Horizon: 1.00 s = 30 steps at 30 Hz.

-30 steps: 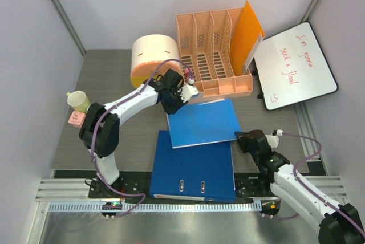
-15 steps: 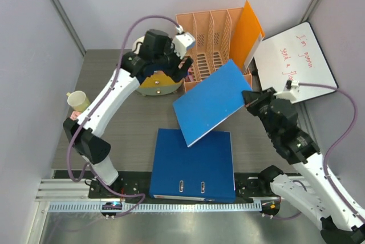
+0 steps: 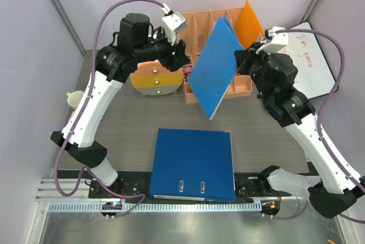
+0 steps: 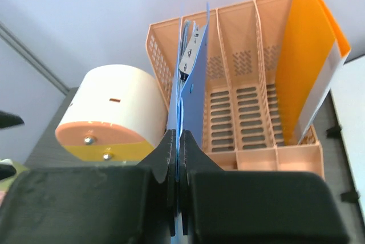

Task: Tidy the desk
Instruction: Pick up the folder from the center of the board, then place the folder in the storage box.

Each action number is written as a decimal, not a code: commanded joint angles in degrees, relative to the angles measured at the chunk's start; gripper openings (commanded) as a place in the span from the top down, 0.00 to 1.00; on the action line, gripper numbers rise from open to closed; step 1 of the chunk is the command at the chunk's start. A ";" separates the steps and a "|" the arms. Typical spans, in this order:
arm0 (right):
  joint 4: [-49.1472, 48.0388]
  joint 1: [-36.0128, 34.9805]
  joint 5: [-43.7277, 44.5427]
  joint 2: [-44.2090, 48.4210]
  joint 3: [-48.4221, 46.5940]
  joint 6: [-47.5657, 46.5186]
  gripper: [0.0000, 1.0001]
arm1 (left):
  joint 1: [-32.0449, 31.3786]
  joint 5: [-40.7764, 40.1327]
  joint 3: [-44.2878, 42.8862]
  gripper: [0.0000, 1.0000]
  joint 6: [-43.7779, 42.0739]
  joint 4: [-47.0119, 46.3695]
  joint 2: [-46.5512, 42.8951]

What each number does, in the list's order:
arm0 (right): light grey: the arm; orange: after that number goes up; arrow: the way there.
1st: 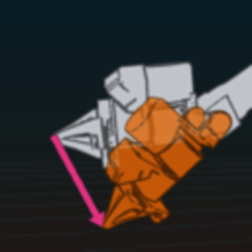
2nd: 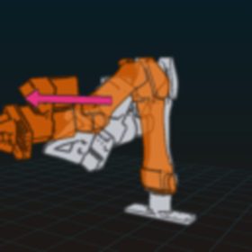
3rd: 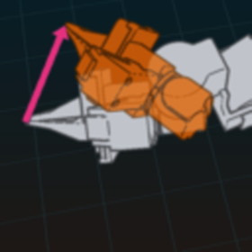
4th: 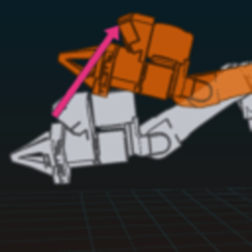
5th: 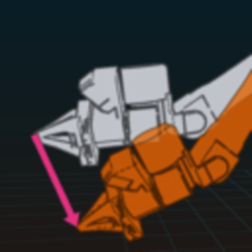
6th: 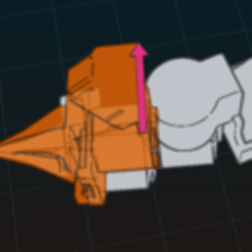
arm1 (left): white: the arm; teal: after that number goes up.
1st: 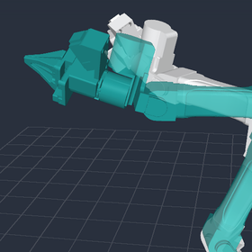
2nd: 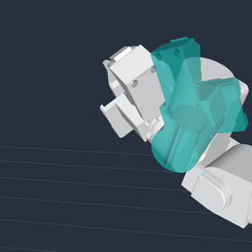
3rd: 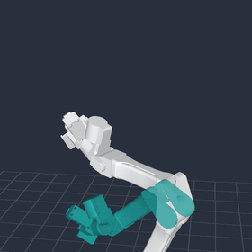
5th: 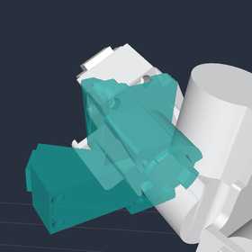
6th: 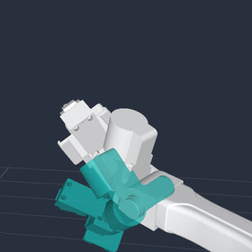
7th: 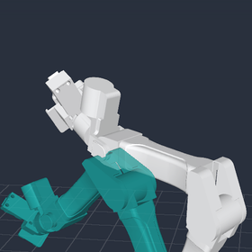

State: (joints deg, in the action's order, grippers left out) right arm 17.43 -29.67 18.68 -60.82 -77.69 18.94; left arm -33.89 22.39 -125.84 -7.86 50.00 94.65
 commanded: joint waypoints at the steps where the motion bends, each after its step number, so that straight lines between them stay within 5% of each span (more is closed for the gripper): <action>1: -9.26 -0.04 0.57 -2.28 -9.48 -10.84 0.99 | -0.12 0.20 2.17 0.42 0.65 1.95 0.36; 15: -14.61 -0.21 6.89 -15.11 -21.27 -29.21 0.99 | -0.12 -1.91 10.43 0.44 -1.81 -1.66 0.10; 30: -16.46 5.59 4.26 -24.26 -26.29 -29.13 0.99 | 1.63 -3.23 13.78 0.44 -3.74 -3.24 -0.70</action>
State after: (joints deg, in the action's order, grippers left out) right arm 9.15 -25.56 23.18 -87.90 -98.48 -9.17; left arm -32.95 19.51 -112.66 -10.68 49.23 95.85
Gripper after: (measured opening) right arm 0.041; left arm 0.558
